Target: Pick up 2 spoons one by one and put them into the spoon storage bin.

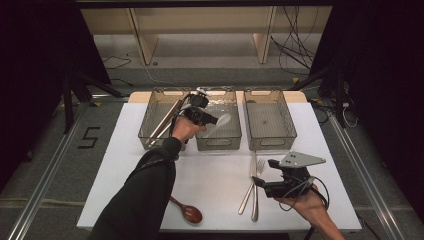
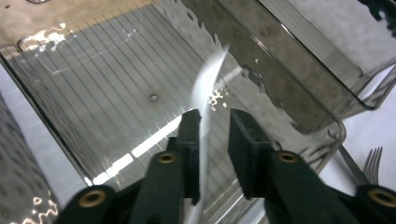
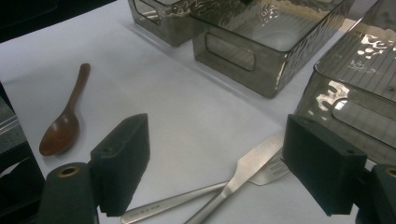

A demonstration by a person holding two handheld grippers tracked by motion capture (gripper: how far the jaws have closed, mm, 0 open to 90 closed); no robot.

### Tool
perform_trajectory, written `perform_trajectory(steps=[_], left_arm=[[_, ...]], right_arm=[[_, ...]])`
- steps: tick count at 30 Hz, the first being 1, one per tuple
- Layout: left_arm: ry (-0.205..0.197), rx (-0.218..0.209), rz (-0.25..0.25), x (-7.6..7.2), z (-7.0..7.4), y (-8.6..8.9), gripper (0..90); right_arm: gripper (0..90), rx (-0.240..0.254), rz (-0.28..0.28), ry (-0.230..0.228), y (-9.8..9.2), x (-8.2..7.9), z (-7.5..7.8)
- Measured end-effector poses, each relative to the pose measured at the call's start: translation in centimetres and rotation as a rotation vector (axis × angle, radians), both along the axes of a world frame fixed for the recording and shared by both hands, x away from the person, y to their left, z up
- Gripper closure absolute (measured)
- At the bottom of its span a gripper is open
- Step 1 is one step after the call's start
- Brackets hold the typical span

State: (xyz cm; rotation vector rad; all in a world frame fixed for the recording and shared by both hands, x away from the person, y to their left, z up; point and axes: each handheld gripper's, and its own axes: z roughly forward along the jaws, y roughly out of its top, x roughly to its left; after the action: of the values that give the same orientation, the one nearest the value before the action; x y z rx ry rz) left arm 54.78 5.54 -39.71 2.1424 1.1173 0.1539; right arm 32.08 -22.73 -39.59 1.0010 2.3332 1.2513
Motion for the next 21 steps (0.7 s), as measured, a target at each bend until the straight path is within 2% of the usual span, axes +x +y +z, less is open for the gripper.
perform_trajectory(steps=[2, 4, 8, 11, 14, 19, 21], left_arm=[[-0.003, 0.008, -0.005, -0.1, 0.2, 0.2, 67.7], [0.016, 0.026, -0.020, -0.2, 0.4, 0.5, 62.1], [0.023, 0.051, -0.036, -1.0, 0.9, 1.1, 49.9], [0.019, 0.029, -0.060, -2.0, 1.5, 2.2, 41.8], [0.020, 0.056, -0.103, -3.1, 1.9, 2.9, 36.3], [-0.005, 0.036, -0.144, -5.4, 2.4, 4.2, 31.2], [-0.006, 0.049, -0.166, -6.4, 2.5, 4.6, 28.9]], right_arm=[[24.1, 0.000, -0.001, 0.000, 0.0, 0.0, 0.0], [24.1, 0.000, 0.000, 0.001, 0.0, 0.0, 0.0], [24.1, 0.001, 0.000, -0.001, 0.1, 0.0, 0.0], [24.1, -0.002, -0.001, -0.001, 0.1, 0.0, 0.0], [24.1, -0.001, -0.003, -0.001, 0.1, 0.0, 0.0], [24.1, -0.002, -0.006, -0.001, 0.1, 0.0, 0.0], [24.1, -0.003, -0.006, 0.001, 0.1, 0.0, 0.0]])
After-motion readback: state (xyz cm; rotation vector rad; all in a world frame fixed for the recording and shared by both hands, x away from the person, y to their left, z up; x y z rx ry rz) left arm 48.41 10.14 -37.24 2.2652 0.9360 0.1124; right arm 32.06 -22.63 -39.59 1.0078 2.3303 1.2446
